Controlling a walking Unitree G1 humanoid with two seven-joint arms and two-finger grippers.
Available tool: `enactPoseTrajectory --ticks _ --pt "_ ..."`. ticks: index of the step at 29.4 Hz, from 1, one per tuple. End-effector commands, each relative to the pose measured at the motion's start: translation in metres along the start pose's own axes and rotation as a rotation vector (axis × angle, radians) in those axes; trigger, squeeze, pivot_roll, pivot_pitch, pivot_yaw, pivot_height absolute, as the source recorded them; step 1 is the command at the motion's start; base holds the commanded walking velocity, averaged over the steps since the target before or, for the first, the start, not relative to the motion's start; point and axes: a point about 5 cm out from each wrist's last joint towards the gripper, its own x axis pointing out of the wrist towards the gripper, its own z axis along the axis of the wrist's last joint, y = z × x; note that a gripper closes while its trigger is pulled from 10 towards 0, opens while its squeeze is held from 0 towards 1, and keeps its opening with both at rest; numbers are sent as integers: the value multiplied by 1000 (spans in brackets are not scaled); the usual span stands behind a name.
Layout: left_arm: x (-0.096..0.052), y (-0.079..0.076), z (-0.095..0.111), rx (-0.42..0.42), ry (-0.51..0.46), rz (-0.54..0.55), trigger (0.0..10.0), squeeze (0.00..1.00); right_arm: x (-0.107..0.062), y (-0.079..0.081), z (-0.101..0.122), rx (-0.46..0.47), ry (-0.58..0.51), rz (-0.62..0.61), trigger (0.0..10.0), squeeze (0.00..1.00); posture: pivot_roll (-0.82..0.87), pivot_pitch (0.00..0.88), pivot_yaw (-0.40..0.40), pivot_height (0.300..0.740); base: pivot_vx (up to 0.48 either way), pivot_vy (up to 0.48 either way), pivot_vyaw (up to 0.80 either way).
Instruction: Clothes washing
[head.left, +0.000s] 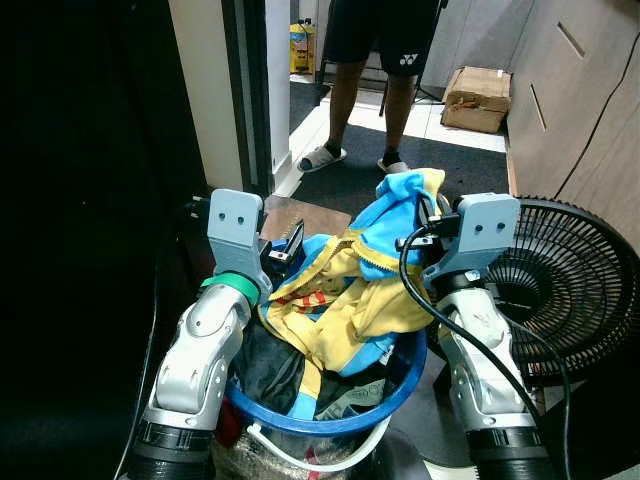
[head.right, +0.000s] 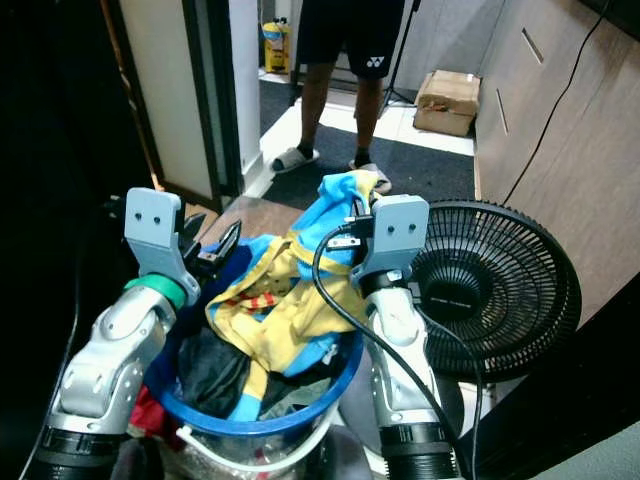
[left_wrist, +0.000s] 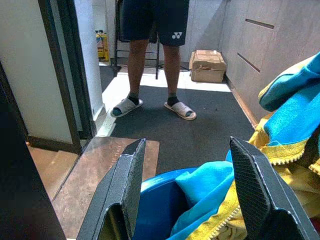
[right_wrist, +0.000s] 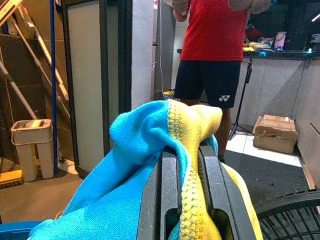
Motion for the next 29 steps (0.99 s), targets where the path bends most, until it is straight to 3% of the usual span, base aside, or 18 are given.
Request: enactPoseTrajectory --ticks 1,29 --pt "-1 1 -4 7 18 5 10000 0 0 -1 -1 3 9 -15 10000 0 87 1 8 555 0 0 0" --pt "2 1 -4 7 16 11 10000 0 2 -3 -2 -13 22 -31 10000 0 76 0 1 630 0 0 0"
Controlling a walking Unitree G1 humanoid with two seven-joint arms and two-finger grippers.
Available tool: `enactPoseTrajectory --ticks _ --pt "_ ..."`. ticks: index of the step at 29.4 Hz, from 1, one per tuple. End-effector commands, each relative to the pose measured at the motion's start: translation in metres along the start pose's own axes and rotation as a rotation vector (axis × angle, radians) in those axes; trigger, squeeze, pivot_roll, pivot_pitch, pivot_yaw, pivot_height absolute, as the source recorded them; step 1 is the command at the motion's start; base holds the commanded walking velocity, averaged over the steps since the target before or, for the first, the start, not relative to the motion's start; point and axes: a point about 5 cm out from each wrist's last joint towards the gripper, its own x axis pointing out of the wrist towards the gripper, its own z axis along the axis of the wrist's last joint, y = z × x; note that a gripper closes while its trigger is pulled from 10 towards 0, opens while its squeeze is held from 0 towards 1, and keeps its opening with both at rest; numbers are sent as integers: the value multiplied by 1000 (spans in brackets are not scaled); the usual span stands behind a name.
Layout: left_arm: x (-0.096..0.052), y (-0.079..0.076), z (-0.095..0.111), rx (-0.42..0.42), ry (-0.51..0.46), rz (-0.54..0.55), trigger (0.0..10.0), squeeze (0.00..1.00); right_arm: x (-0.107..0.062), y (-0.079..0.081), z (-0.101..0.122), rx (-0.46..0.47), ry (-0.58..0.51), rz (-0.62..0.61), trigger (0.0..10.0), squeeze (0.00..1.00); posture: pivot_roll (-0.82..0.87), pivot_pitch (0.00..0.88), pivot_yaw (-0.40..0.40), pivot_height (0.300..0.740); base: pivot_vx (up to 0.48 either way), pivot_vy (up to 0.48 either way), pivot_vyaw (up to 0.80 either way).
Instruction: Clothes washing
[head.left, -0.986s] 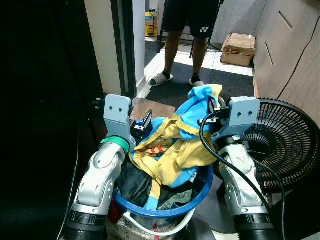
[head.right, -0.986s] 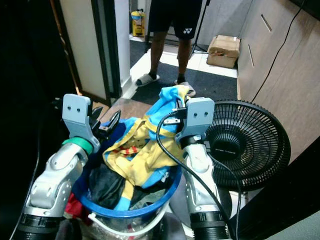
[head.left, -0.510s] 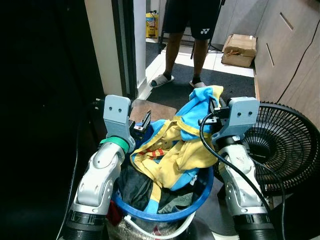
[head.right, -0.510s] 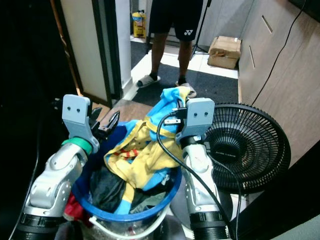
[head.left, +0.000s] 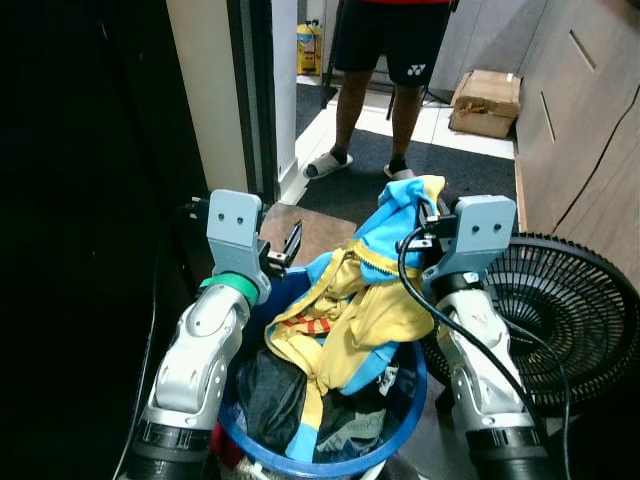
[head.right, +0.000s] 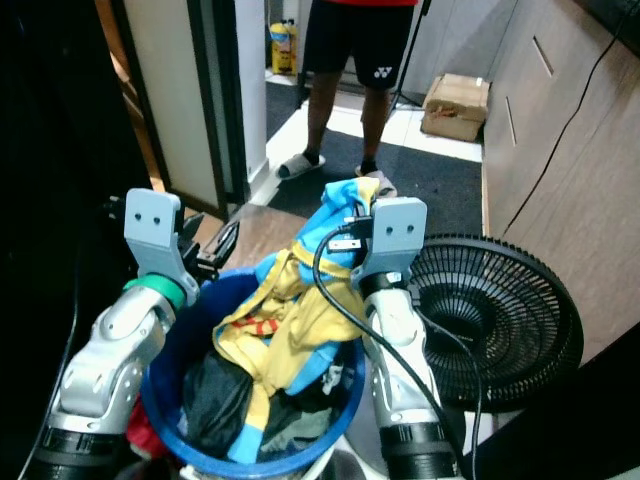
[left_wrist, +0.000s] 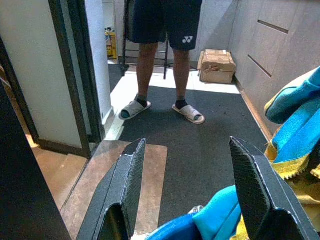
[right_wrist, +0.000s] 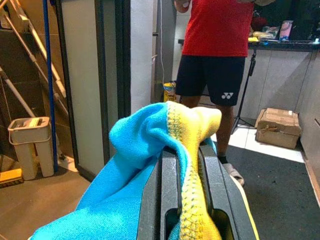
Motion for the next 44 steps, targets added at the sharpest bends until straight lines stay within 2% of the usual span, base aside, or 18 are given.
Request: enactPoseTrajectory --ticks 1,32,37,44 --pt "1 0 -2 4 7 1 10000 0 2 -2 4 -6 -17 -15 10000 0 76 0 1 630 0 0 0" --pt "3 0 -4 9 12 5 10000 0 2 -2 2 -10 -14 -17 10000 0 75 0 2 695 0 0 0" --pt "5 3 -4 23 8 35 10000 0 1 -3 0 -24 -5 -35 10000 0 73 0 5 720 0 0 0" --pt "5 4 -3 19 5 48 10000 0 0 -1 -2 -28 1 -39 10000 0 74 0 6 720 0 0 0"
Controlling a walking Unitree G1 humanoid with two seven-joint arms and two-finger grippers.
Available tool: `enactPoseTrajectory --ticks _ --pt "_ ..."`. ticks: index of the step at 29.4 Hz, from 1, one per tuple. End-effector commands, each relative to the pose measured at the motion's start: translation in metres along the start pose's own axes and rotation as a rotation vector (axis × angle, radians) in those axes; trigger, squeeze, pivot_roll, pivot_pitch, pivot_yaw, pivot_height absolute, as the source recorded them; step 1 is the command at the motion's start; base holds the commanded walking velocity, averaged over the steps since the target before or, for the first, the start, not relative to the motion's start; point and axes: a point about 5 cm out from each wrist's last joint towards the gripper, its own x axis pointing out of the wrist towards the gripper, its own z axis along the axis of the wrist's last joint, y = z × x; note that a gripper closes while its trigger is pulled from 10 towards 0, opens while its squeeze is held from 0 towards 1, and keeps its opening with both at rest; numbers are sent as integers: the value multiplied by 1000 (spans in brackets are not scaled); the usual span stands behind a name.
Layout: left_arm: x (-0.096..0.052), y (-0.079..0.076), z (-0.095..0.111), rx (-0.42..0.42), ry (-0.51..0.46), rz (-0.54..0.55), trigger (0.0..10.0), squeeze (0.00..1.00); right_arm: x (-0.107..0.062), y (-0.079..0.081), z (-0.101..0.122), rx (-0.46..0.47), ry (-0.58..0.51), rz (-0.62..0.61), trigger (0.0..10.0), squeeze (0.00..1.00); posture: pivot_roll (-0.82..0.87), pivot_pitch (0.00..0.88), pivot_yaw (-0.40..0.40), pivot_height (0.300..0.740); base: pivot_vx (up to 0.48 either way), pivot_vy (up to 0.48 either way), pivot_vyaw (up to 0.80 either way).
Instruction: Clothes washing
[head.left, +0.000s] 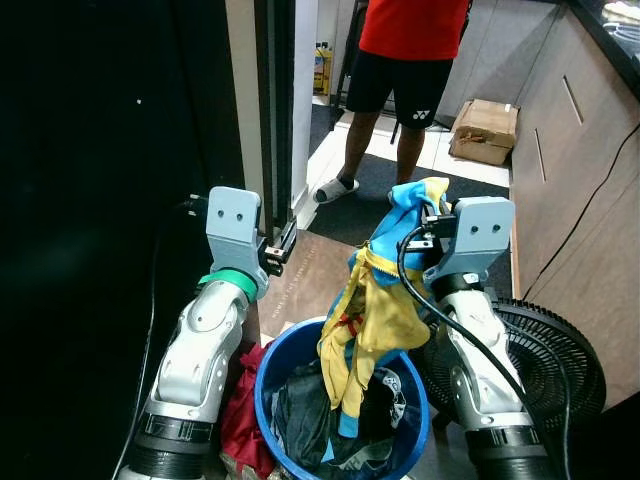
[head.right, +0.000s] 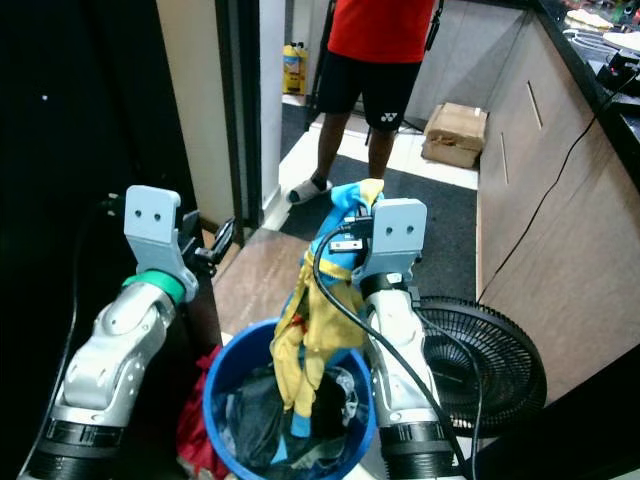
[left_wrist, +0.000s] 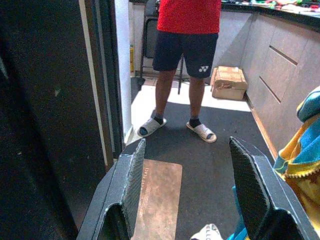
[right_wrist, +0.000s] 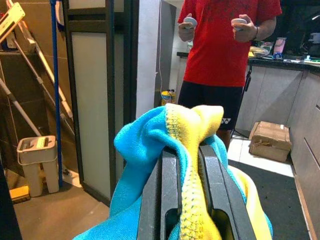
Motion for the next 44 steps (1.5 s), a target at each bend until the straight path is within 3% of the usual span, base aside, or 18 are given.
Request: enactPoseTrajectory --ticks 1,9,22,31,44 --pt "1 0 -3 -2 10 3 10000 0 0 0 1 -10 -14 -5 10000 0 74 0 6 720 0 0 0" --pt "2 -3 -2 -5 9 -3 10000 0 -1 2 0 -3 -11 3 10000 0 75 0 6 720 0 0 0" --pt "1 -4 -3 -5 11 -11 10000 0 -1 2 -3 11 5 -6 10000 0 75 0 7 720 -352 0 0" --pt "1 -4 -3 -4 11 -13 10000 0 -1 1 -3 16 8 -10 10000 0 75 0 7 720 -375 0 -800" --pt "1 -5 -3 -6 11 -21 10000 0 1 -1 -3 15 11 -12 10000 0 76 0 7 720 0 0 -748"
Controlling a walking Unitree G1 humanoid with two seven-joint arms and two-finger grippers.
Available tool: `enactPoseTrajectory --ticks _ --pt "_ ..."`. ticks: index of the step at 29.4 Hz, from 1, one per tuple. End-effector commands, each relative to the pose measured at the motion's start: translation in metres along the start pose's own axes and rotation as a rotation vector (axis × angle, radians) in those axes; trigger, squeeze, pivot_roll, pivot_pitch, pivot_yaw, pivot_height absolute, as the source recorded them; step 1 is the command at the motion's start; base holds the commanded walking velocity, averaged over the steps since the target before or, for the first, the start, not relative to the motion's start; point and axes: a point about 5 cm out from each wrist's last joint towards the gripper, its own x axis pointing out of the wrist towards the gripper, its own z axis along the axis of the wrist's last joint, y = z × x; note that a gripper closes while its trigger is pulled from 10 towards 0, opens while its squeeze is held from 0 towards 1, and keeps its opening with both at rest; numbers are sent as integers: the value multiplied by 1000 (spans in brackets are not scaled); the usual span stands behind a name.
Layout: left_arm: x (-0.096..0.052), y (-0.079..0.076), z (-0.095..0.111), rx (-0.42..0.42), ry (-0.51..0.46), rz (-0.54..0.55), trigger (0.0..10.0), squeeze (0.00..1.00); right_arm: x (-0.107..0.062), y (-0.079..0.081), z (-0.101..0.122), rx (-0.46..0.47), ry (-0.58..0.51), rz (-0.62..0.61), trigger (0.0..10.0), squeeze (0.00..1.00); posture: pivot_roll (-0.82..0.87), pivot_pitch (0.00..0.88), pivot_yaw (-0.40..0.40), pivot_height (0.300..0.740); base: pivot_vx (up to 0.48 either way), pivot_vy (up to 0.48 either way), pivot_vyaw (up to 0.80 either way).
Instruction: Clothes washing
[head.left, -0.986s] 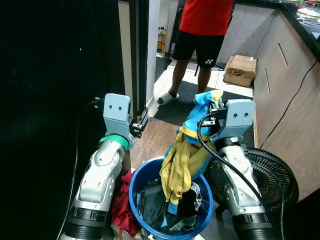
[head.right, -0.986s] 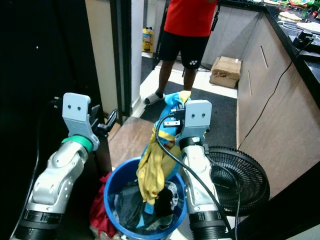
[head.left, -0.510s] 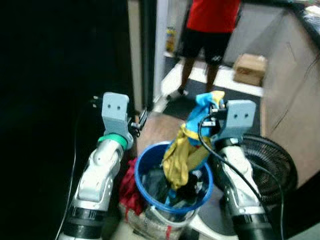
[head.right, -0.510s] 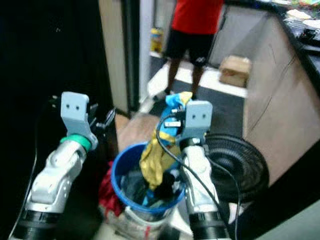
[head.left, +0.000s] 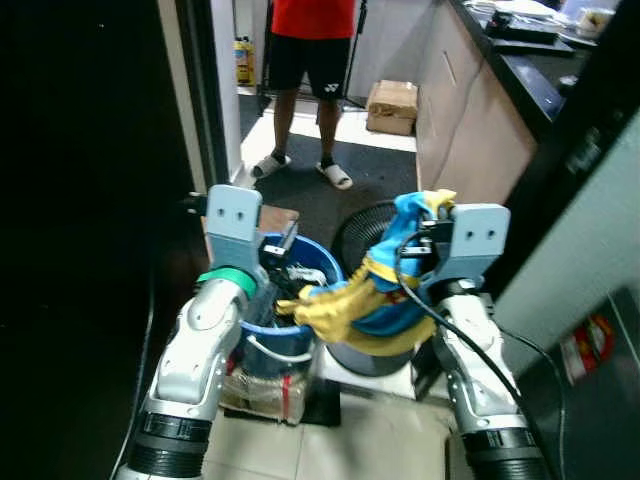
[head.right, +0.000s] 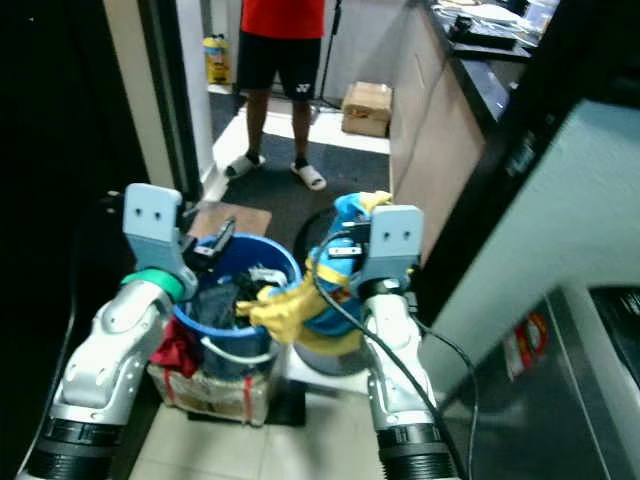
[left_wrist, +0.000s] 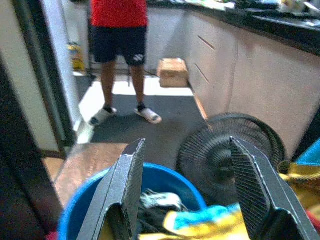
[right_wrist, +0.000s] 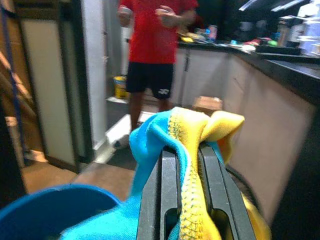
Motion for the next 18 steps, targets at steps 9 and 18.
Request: enactPoseTrajectory --ticks 9,18 --pt "0 -4 -4 -8 15 -17 10000 0 3 -4 6 6 -28 -15 10000 0 74 0 4 720 0 0 -800" --pt "1 -4 -4 -9 15 -17 10000 0 4 -4 6 5 -31 -15 10000 0 75 0 6 720 0 0 -800"
